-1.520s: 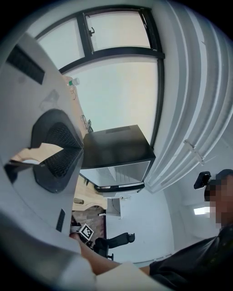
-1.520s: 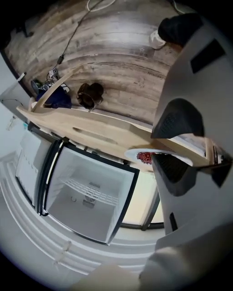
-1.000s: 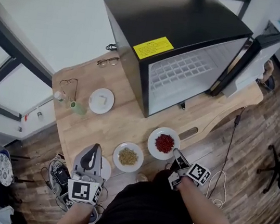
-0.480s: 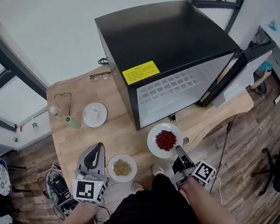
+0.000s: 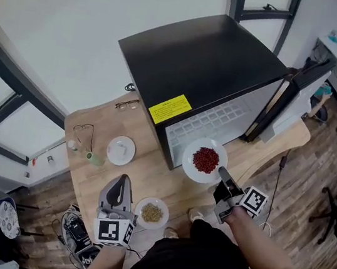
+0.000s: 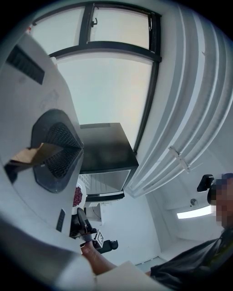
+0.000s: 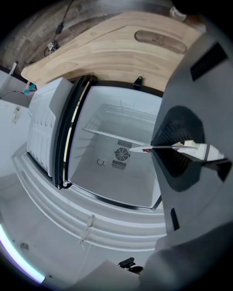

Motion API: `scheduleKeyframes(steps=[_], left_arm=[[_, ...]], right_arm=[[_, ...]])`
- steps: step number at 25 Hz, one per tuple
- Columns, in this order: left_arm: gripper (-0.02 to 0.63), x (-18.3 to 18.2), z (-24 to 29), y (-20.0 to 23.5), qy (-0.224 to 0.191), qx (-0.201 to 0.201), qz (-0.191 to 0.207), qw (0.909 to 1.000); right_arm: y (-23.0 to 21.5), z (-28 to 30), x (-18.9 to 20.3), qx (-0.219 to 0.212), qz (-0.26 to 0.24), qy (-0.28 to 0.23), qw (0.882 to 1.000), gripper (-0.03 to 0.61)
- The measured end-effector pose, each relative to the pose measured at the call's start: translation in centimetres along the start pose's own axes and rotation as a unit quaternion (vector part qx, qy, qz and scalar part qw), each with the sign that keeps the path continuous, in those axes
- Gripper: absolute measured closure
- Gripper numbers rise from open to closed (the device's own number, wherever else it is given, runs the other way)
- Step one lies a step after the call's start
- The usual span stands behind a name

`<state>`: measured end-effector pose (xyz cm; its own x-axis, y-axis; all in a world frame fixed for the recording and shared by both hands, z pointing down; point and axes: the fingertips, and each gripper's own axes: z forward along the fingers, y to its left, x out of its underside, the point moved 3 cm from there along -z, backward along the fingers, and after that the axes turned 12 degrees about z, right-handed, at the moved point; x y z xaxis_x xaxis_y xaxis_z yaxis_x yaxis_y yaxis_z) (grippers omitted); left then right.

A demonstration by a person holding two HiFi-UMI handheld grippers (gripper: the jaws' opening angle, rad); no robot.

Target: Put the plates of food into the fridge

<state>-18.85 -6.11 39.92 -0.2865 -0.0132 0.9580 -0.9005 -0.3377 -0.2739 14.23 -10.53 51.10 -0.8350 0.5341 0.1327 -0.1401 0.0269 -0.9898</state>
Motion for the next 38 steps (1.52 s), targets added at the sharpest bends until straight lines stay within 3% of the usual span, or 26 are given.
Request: scheduleKeyframes(steps=[12, 21, 28, 34, 38], left_arm=[[0.609, -2.1, 2.4, 2.3, -0.007, -0.045, 0.014, 0.9989], [0.609, -1.6, 1.1, 4.5, 0.016, -0.092, 0.013, 0.9956], [0.609, -0.5, -1.7, 5.8, 0.043, -0.135, 0.01, 0.9898], [0.609, 0.1, -3.4, 6.4, 0.057, -0.16, 0.007, 0.9854], [0.609, 0.4, -4.1, 6.5, 0.066, -0.17, 0.006, 0.9832]], right_arm=[[2.4, 5.9, -4.0, 0.011, -0.013, -0.009, 1.0, 0.546], [3.4, 10.9, -3.5, 0.016, -0.027, 0.025, 0.999, 0.545], [3.9, 14.5, -2.8, 0.035, -0.075, 0.059, 0.995, 0.546], [4.8, 16.5, -3.0, 0.082, -0.171, 0.081, 0.978, 0.541], [4.6, 17.5, -3.2, 0.143, -0.276, 0.096, 0.946, 0.52]])
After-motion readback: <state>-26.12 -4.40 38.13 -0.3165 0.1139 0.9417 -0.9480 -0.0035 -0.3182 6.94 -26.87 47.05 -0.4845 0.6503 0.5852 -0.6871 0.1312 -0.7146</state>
